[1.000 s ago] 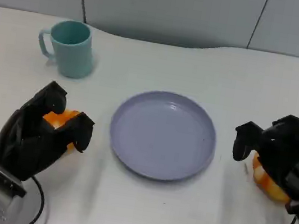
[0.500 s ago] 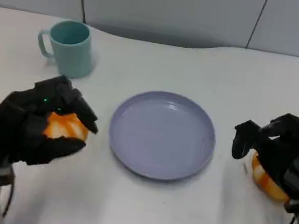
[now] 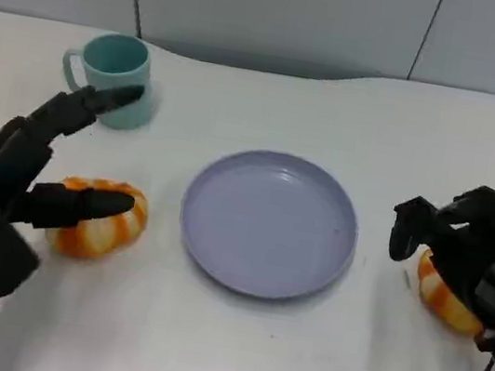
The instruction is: Grasp the bread from the table and place it into the plate.
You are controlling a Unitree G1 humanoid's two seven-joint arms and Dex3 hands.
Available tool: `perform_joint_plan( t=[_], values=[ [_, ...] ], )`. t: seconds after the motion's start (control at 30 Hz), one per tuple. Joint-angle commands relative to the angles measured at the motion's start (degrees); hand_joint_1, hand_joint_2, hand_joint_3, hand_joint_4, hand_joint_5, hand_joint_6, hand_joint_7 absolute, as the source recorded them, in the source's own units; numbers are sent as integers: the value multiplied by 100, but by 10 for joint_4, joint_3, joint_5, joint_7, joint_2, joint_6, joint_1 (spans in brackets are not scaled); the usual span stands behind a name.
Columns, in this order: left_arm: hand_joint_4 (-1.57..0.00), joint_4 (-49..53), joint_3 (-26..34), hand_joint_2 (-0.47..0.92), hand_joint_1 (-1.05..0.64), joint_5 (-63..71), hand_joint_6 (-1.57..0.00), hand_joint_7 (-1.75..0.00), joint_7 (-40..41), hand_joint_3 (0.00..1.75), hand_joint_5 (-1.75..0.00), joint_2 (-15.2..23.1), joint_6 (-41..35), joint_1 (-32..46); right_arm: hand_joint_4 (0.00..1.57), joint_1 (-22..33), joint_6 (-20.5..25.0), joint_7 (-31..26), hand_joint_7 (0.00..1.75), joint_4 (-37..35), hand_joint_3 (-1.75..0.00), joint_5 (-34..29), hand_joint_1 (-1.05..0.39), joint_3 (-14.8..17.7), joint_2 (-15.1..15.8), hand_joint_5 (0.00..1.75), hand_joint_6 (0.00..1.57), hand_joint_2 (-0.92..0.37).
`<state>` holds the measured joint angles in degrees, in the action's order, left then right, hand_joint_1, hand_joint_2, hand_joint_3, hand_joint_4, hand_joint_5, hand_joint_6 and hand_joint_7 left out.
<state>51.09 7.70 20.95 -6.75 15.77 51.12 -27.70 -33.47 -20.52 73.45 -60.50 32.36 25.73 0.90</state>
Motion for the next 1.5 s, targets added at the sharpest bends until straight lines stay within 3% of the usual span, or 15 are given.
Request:
perform_joint_plan(
  t=[0.03,0.33,0.43,0.6,0.7,0.87,0.93,0.97,1.1,1.3,1.5],
  values=[
    [-3,118,-71,92,-104,62,-16,-9,64,17,-22,28,-72,-69,69,5,2,8,39,3,0,0,-56,-2,12,142,105,-89],
    [-11,189,-141,92,-101,56,-20,-8,60,11,-30,30,-114,-111,70,8,6,10,36,5,0,1,-56,-2,13,138,105,-89],
    [-14,233,-198,85,-92,102,-26,-7,64,4,-31,-1,-194,-126,70,16,18,6,35,23,0,1,-55,-4,18,136,106,-89],
    [-16,252,-242,84,-87,125,-29,-5,93,1,-30,-9,-243,-137,69,22,27,6,34,39,0,1,-55,-8,21,137,107,-89],
    [-26,256,-268,79,-73,142,-32,-4,123,0,-33,-4,-254,-140,69,25,34,5,33,46,0,1,-53,-11,21,137,106,-89],
    [-64,258,-315,73,-28,183,-27,-1,205,0,-50,12,-251,-138,71,34,43,-14,33,66,0,-3,-54,-18,19,138,108,-87],
    [-71,260,-322,74,-13,186,-26,0,226,0,-53,18,-244,-137,70,39,36,-20,34,75,0,-4,-55,-22,17,138,108,-88],
    [-77,261,-323,77,-2,184,-26,0,231,1,-63,21,-240,-137,71,41,33,-22,34,78,0,-3,-55,-23,15,139,108,-88],
    [-92,262,-322,77,7,178,-38,-5,255,1,-75,30,-221,-141,69,44,31,-23,40,84,0,2,-56,-25,12,142,106,-89],
    [-102,255,-306,70,10,160,-56,-7,281,0,-64,37,-194,-160,67,32,43,-17,44,70,0,5,-53,-23,20,144,101,-89],
    [-107,249,-290,71,8,142,-58,-4,294,1,-61,42,-162,-172,68,22,39,-11,44,55,0,5,-52,-21,22,142,101,-88]
  ],
)
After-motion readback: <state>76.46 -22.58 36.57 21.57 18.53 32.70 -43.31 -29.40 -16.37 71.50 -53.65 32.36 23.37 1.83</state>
